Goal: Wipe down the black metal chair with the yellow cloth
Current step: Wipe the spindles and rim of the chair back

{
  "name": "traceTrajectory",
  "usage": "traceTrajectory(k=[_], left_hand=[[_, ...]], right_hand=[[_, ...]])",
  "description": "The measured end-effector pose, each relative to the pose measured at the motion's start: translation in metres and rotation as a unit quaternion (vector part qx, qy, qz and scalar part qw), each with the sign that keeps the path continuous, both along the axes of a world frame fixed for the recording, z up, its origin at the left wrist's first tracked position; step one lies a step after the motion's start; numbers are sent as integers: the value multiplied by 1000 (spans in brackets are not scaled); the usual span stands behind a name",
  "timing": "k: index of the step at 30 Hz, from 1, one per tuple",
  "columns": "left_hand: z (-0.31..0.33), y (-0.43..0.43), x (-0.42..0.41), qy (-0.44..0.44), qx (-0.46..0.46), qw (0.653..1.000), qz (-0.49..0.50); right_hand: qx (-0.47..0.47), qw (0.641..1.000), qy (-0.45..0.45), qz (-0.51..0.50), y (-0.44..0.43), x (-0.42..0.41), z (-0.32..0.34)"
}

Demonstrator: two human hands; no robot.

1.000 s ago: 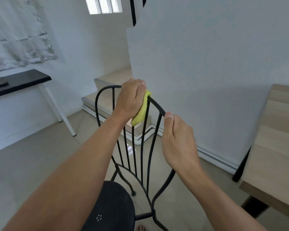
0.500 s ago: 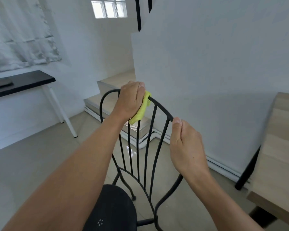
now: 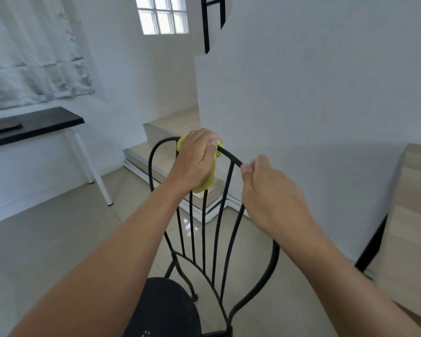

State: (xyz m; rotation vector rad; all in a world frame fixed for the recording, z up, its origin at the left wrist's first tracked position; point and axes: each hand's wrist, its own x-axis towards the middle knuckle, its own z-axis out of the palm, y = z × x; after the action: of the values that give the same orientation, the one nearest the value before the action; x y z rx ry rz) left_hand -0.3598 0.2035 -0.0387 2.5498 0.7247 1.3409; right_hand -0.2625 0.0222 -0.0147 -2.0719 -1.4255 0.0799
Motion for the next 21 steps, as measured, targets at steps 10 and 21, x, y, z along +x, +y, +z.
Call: traceTrajectory(k=[10, 21], left_hand=[[-5, 44, -11, -74, -63, 987, 125], [-7, 75, -31, -61, -81, 983, 152]], right_hand=[[-100, 990, -58, 79, 67, 7, 21], [-124, 986, -76, 79, 62, 5, 28]])
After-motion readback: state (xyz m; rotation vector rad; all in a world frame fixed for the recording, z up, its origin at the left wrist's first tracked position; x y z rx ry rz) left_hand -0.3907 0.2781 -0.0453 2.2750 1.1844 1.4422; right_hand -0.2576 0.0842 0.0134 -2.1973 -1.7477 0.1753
